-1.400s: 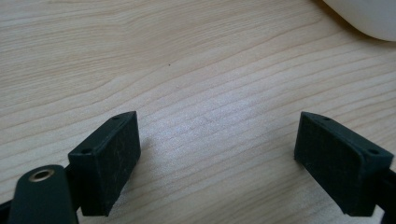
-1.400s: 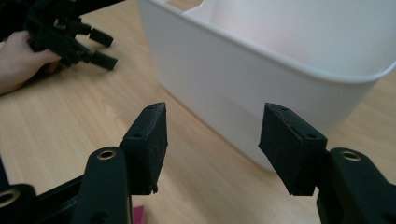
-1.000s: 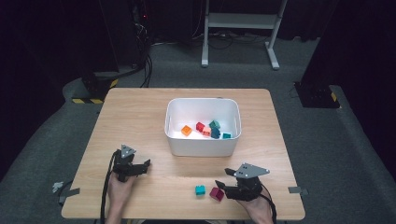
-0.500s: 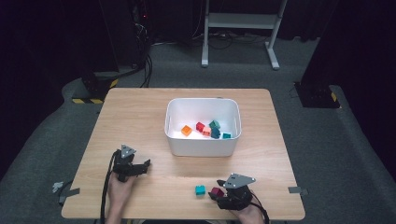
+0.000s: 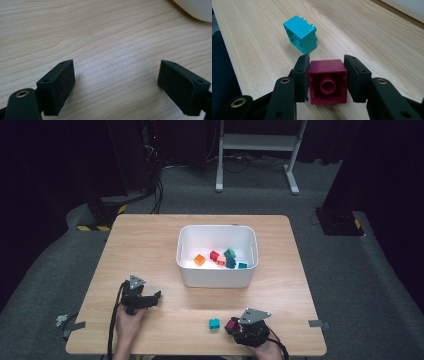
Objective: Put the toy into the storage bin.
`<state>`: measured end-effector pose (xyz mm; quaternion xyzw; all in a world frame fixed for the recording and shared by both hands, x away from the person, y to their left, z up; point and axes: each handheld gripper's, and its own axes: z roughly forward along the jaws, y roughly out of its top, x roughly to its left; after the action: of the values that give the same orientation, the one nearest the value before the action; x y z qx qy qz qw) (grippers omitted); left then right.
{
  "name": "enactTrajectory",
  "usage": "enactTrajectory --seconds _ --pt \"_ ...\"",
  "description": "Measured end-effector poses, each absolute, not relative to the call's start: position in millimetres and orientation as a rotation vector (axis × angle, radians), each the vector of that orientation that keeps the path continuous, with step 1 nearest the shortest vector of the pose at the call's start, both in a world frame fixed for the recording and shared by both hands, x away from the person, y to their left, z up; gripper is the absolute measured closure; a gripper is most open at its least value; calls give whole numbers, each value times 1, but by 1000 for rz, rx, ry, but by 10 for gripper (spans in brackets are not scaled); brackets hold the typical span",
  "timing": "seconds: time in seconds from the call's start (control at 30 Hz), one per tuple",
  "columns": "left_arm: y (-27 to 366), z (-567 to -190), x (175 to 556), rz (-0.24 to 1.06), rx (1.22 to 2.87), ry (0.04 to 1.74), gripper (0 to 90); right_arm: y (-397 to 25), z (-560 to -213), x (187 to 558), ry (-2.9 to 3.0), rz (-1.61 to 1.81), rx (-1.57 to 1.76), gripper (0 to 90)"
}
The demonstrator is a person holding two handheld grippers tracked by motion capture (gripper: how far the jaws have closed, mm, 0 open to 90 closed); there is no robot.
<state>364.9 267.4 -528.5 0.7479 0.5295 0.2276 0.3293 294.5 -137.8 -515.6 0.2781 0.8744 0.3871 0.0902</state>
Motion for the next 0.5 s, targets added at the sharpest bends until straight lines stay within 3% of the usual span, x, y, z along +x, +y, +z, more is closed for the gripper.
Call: enactTrajectory --seconds 0.5 --pt "267 -528 365 595 1957 1386 144 -144 -501 302 2560 1191 855 585"
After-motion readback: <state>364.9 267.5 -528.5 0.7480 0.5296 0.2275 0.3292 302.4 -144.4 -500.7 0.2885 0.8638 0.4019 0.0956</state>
